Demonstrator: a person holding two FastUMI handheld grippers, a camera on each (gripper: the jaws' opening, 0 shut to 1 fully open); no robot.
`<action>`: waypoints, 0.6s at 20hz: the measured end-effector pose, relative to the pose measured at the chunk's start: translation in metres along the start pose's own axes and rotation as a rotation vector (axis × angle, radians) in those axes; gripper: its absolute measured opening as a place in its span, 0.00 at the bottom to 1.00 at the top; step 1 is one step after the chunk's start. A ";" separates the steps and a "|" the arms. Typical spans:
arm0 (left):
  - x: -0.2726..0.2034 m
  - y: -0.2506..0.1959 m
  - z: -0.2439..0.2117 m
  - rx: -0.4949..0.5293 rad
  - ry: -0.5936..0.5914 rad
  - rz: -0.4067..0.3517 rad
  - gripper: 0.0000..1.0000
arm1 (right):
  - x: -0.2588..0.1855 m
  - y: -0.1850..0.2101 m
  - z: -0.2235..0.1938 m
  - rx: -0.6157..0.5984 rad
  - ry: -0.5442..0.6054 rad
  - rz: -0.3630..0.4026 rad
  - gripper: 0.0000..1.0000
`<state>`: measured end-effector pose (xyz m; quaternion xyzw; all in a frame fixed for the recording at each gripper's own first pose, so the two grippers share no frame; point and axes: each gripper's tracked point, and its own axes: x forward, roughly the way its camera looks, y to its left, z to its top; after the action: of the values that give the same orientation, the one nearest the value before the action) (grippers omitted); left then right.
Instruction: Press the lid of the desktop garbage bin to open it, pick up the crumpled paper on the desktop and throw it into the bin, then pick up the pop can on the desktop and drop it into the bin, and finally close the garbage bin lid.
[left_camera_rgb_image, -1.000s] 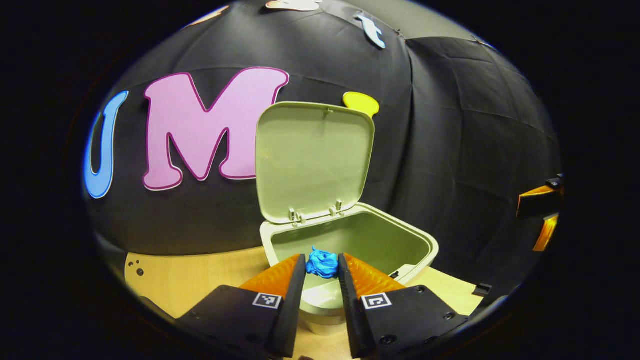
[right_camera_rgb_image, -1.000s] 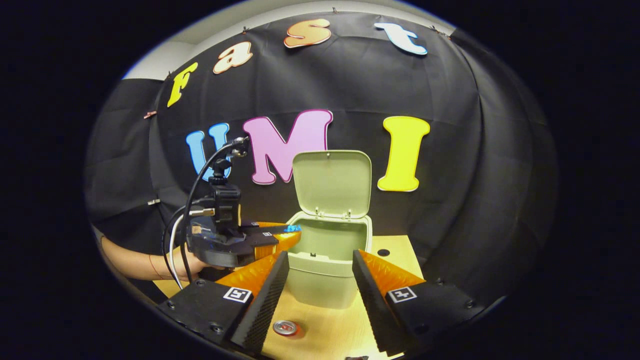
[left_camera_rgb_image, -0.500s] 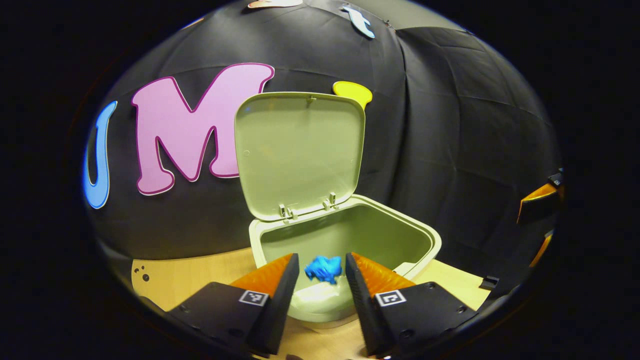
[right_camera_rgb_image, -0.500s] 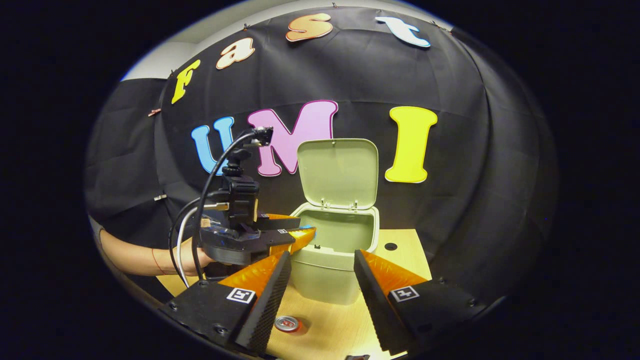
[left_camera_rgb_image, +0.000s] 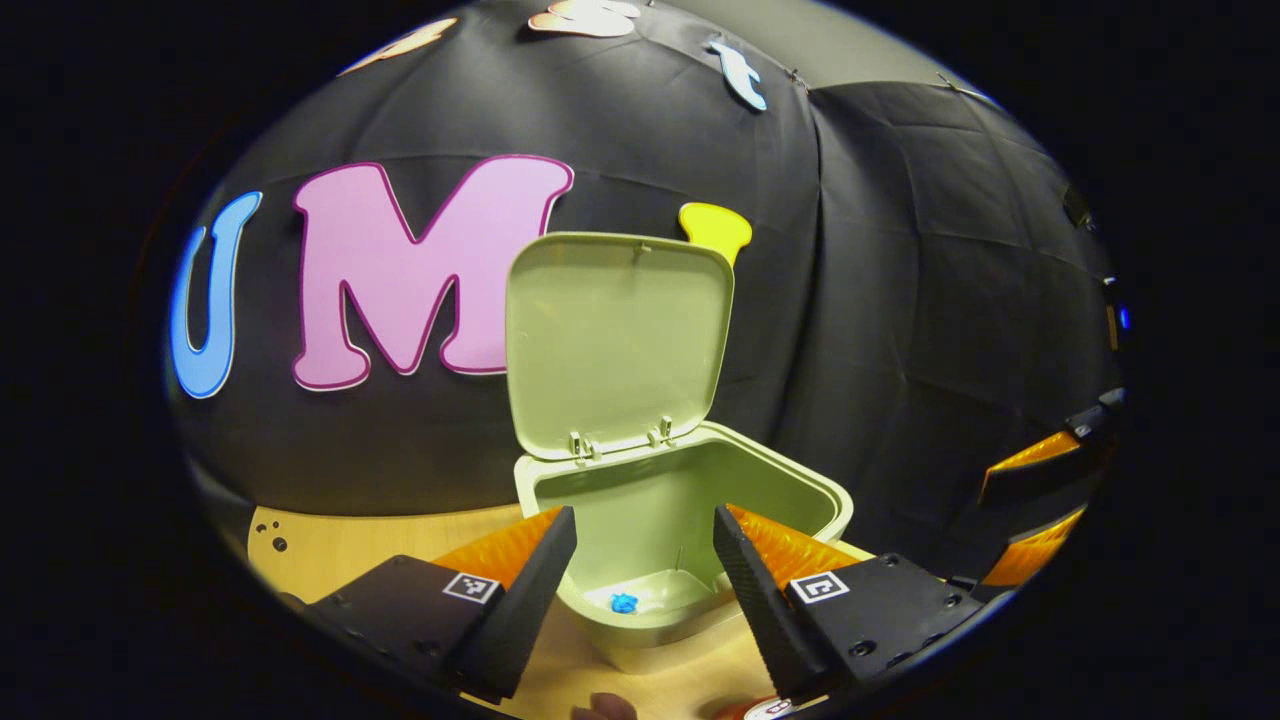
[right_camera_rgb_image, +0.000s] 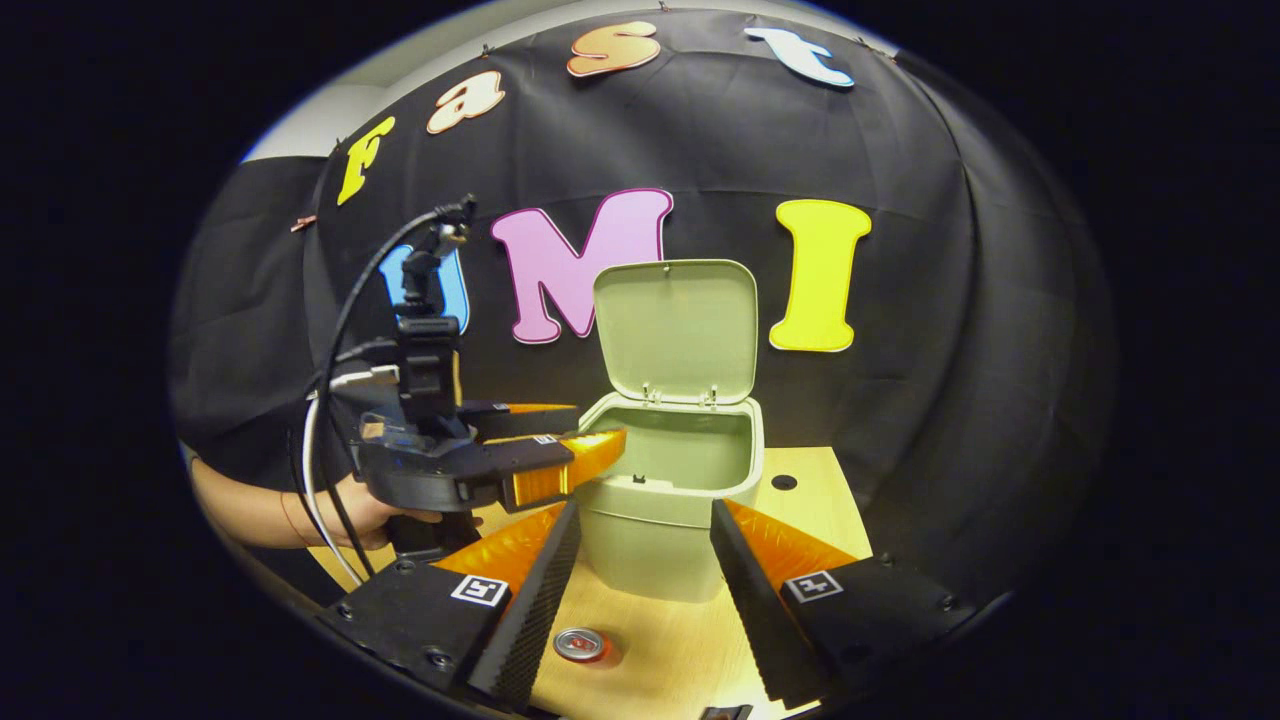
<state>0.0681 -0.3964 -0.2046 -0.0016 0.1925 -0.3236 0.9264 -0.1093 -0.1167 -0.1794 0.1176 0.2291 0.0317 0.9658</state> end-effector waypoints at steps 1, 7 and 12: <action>-0.007 0.000 0.006 -0.008 -0.021 -0.008 0.90 | 0.001 0.002 0.000 -0.002 0.000 0.000 0.85; -0.050 0.020 0.032 -0.030 -0.124 0.008 0.93 | 0.008 0.022 -0.001 0.019 -0.014 0.011 0.88; -0.090 0.055 0.040 -0.032 -0.152 0.055 0.92 | 0.012 0.042 -0.019 0.005 0.012 0.029 0.90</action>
<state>0.0505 -0.3040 -0.1427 -0.0355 0.1266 -0.2940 0.9467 -0.1069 -0.0710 -0.1911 0.1228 0.2334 0.0458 0.9635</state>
